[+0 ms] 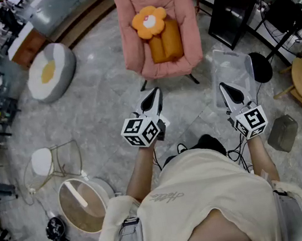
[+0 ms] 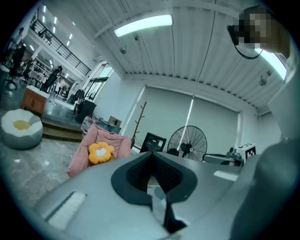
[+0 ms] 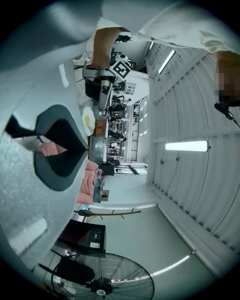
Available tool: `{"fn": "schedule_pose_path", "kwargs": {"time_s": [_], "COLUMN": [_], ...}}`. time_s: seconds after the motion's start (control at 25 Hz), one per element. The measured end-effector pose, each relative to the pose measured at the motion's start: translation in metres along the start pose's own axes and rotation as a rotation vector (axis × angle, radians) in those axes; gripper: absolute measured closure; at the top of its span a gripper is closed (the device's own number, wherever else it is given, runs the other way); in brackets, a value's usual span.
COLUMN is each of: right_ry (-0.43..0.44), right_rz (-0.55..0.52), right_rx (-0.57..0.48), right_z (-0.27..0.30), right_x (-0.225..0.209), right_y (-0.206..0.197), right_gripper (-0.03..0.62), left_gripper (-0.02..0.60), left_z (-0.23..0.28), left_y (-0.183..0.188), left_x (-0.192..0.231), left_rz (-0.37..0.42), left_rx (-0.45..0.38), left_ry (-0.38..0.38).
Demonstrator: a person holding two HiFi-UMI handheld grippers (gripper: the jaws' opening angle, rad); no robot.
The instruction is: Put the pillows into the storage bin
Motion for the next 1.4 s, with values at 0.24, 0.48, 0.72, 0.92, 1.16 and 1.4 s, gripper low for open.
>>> {"fn": "schedule_pose_path", "kwargs": {"time_s": [0.24, 0.48, 0.72, 0.92, 1.16, 1.4], "right_ry": [-0.01, 0.01, 0.017, 0.047, 0.029, 0.013], "right_rz": [-0.012, 0.045, 0.112, 0.155, 0.133, 0.134], "right_rx": [-0.027, -0.048, -0.052, -0.06, -0.019, -0.021], "right_z": [-0.001, -0.003, -0.01, -0.011, -0.009, 0.002], "right_x": [0.007, 0.011, 0.01, 0.013, 0.015, 0.018], "right_y": [0.007, 0.006, -0.005, -0.013, -0.021, -0.02], "right_gripper": [0.594, 0.594, 0.592, 0.401, 0.336, 0.336], "left_gripper": [0.565, 0.565, 0.565, 0.409, 0.348, 0.347], "left_z": [-0.005, -0.017, -0.015, -0.007, -0.005, -0.01], "left_y": [-0.002, -0.005, -0.018, -0.027, -0.031, -0.034], "left_x": [-0.007, -0.001, -0.001, -0.008, -0.008, 0.003], "left_rz": [0.141, 0.122, 0.111, 0.122, 0.126, 0.126], "left_rx": [0.069, 0.068, 0.099, 0.105, 0.108, 0.123], "left_ry": [0.037, 0.087, 0.075, 0.025, 0.035, 0.053]}}
Point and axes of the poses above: the fingertips, and each gripper's own axes: z forward along the fingers, x to its left, y out of its top, the point moved 5 cm from there along -z, backward along the fingers, and after that the axes turned 11 degrees about -y, right-handed, at the moved point
